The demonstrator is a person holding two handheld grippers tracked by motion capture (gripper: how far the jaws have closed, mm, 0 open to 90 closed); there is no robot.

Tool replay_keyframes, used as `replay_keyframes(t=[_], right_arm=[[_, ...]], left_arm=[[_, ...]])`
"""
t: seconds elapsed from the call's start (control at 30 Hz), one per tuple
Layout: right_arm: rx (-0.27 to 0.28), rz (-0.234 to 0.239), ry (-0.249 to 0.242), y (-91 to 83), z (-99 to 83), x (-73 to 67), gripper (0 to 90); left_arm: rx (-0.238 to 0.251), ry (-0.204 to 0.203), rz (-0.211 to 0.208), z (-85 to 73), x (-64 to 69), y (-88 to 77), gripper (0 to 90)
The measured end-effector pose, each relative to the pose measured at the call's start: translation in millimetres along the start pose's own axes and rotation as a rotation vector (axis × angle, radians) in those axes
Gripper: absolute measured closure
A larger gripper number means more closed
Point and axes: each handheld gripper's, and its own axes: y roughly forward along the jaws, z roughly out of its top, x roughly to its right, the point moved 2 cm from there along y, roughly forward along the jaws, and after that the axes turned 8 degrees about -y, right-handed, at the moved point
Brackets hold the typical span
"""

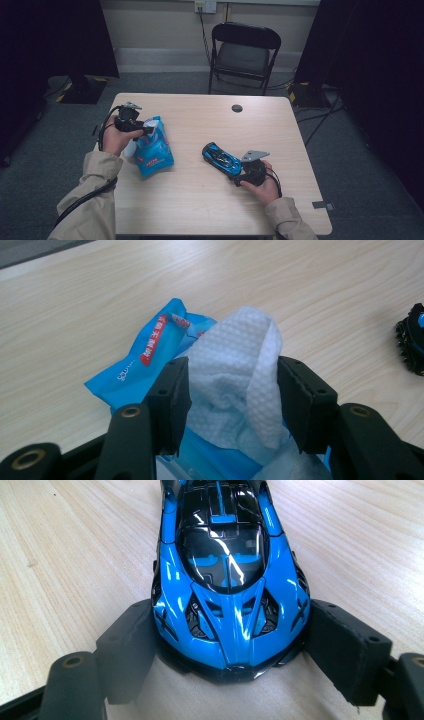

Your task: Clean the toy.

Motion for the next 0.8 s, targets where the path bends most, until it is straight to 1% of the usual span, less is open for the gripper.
replay_keyframes(t=[0.03, 0.1, 0.13, 0.17, 0.2, 0.23, 0.27, 0.33, 0.37, 0.4, 0.43, 0.47, 0.53, 0.6, 0.67, 0.7, 0.73, 0.8], right_arm=[[0.0, -0.001, 0.0, -0.1, 0.0, -0.1, 22.6], [0.0, -0.002, 0.001, -0.1, -0.1, -0.2, 22.6], [0.0, -0.002, 0.001, -0.1, -0.1, -0.2, 22.6], [0.0, -0.002, 0.001, -0.2, -0.1, -0.2, 22.6], [0.0, -0.002, 0.001, -0.2, -0.1, -0.2, 22.6], [0.0, -0.002, 0.001, -0.2, -0.1, -0.2, 22.6], [0.0, -0.002, 0.001, -0.2, -0.1, -0.2, 22.6], [0.0, -0.002, 0.001, -0.2, -0.1, -0.2, 22.6], [0.0, -0.002, 0.001, -0.2, -0.1, -0.2, 22.6], [0.0, -0.002, 0.001, -0.2, -0.1, -0.2, 22.6], [0.0, -0.002, 0.001, -0.2, -0.1, -0.2, 22.6], [0.0, -0.002, 0.001, -0.2, -0.1, -0.2, 22.6], [0.0, -0.002, 0.001, -0.2, -0.1, -0.2, 22.6], [0.001, -0.002, 0.003, -0.2, 0.0, -0.2, 22.6], [0.001, -0.002, 0.002, -0.2, 0.0, -0.2, 22.6], [0.0, -0.002, 0.002, -0.2, -0.1, -0.2, 22.6], [0.001, -0.002, 0.002, -0.2, -0.1, -0.2, 22.6], [0.001, -0.002, 0.003, -0.2, -0.1, -0.3, 22.6]], left_arm=[[-0.007, 0.003, 0.002, 0.1, 0.5, 0.3, 48.7], [-0.006, 0.005, 0.003, 0.6, 1.8, 0.9, 52.1], [-0.014, -0.018, -0.006, 0.7, 2.8, 1.3, 52.1], [-0.033, -0.046, -0.017, 0.7, 3.4, 1.7, 55.8], [-0.045, -0.038, -0.023, 1.1, 3.8, 2.9, 59.1], [-0.048, -0.034, -0.018, 1.6, 3.8, 3.3, 61.0], [-0.049, -0.039, -0.016, 1.9, 3.6, 4.0, 67.3], [-0.059, -0.064, -0.034, 2.5, 2.8, 5.2, 68.2], [-0.067, -0.067, -0.041, 3.5, 3.3, 6.0, 74.9], [-0.067, -0.067, -0.041, 3.5, 3.3, 6.0, 78.7], [-0.074, -0.059, -0.038, 4.1, 3.8, 5.6, 78.7], [-0.081, -0.059, -0.039, 4.7, 4.5, 5.1, 86.1], [-0.09, -0.069, -0.042, 6.5, 5.3, 3.5, 88.9], [-0.097, -0.083, -0.035, 8.3, 5.0, 0.8, 89.3], [-0.08, -0.102, -0.037, 10.4, 5.0, -2.6, 89.4], [-0.08, -0.102, -0.037, 10.4, 5.0, -2.6, 89.5], [-0.068, -0.115, -0.045, 13.8, 5.4, -7.7, 89.6], [-0.067, -0.106, -0.046, 16.8, 6.1, -11.5, 89.6]])
